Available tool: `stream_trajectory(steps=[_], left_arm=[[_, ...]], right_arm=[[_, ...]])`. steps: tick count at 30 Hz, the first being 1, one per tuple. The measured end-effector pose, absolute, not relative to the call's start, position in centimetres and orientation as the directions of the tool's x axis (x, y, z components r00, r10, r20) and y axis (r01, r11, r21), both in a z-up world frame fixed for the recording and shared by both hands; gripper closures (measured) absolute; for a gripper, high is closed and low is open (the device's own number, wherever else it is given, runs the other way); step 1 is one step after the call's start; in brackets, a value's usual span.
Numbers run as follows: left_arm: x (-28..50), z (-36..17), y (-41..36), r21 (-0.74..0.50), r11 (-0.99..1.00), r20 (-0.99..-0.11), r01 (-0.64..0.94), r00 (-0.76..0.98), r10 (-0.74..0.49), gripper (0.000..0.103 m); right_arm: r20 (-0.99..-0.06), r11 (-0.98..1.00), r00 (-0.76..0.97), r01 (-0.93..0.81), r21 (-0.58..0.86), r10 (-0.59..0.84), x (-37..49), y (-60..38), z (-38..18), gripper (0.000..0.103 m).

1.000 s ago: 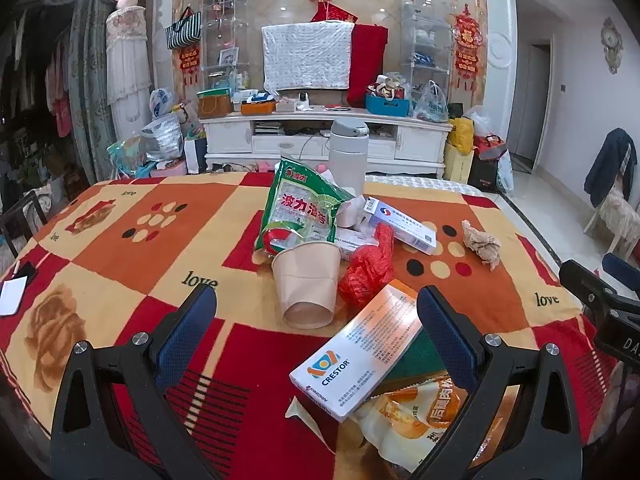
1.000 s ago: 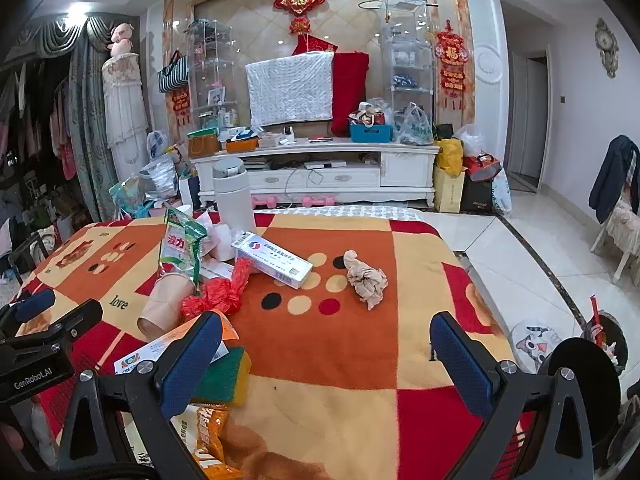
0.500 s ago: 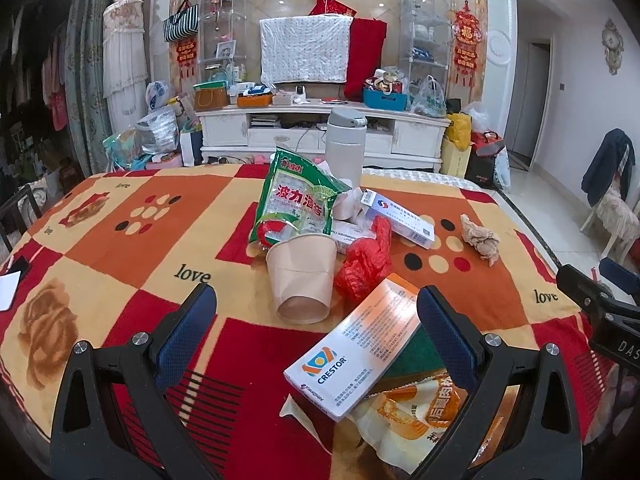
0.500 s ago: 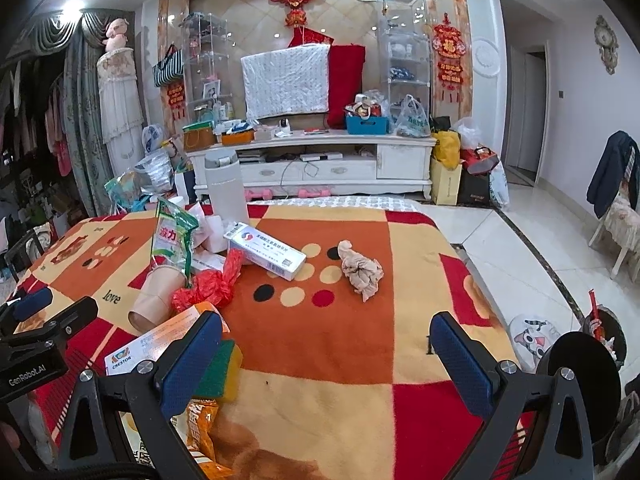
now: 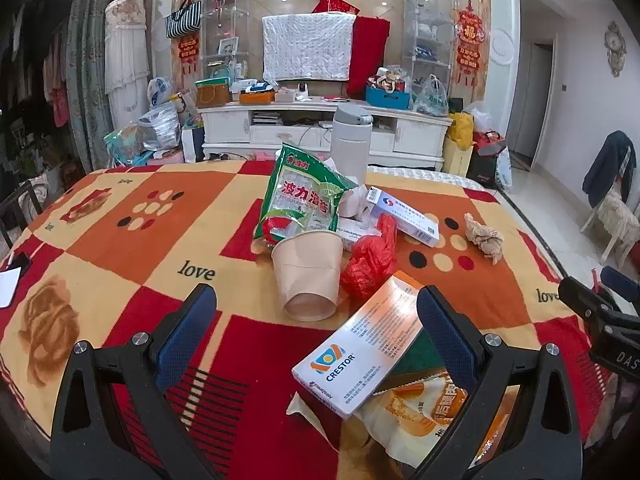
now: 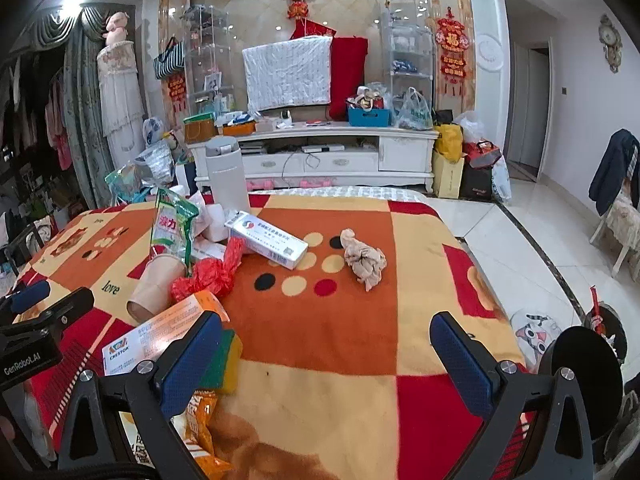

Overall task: Collect trash
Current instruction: 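Move both tools toward the Crestor box and green sponge on the table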

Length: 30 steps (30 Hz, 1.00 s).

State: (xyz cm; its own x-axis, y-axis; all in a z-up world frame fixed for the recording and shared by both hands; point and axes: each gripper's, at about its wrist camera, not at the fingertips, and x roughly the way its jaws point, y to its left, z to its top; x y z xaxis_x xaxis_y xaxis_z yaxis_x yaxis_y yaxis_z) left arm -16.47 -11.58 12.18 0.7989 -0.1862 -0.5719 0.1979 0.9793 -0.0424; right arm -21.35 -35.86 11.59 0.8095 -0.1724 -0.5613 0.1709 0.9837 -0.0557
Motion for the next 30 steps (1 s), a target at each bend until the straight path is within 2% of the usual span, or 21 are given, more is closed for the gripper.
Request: stream_trajectory(steps=[4, 10, 16, 21, 26, 30], left_arm=[[-17.3, 12.5, -11.0, -0.051, 0.972, -0.573, 0.231, 0.79, -0.218, 0.003], [-18.9, 13.0, -10.6, 0.036, 0.96, -0.564, 0.279, 0.798, -0.211, 0.003], [-19.3, 12.8, -9.5, 0.01, 0.958, -0.579, 0.287, 0.783, -0.229, 0.003], [-19.3, 12.4, -9.6, 0.041, 0.956, -0.59, 0.29, 0.779, -0.211, 0.003], [-19.2, 12.8, -9.5, -0.011, 0.963, -0.588, 0.27, 0.777, -0.225, 0.003], [-19.2, 12.4, -9.7, 0.013, 0.965, -0.603, 0.264, 0.771, -0.203, 0.003]], right_arm=[[-0.56, 0.979, 0.806, 0.196, -0.05, -0.19, -22.4, -35.5, 12.4, 0.0], [-0.581, 0.97, 0.79, 0.242, 0.004, -0.195, -24.4, -35.1, 13.3, 0.0], [-0.584, 0.97, 0.788, 0.243, 0.002, -0.196, -25.5, -33.8, 13.8, 0.0], [-0.602, 0.973, 0.784, 0.225, 0.051, -0.149, -25.5, -33.3, 13.4, 0.0], [-0.608, 0.978, 0.781, 0.208, 0.035, -0.144, -25.7, -33.7, 13.1, 0.0], [-0.597, 0.973, 0.793, 0.214, 0.091, -0.119, -25.6, -34.9, 13.2, 0.0]])
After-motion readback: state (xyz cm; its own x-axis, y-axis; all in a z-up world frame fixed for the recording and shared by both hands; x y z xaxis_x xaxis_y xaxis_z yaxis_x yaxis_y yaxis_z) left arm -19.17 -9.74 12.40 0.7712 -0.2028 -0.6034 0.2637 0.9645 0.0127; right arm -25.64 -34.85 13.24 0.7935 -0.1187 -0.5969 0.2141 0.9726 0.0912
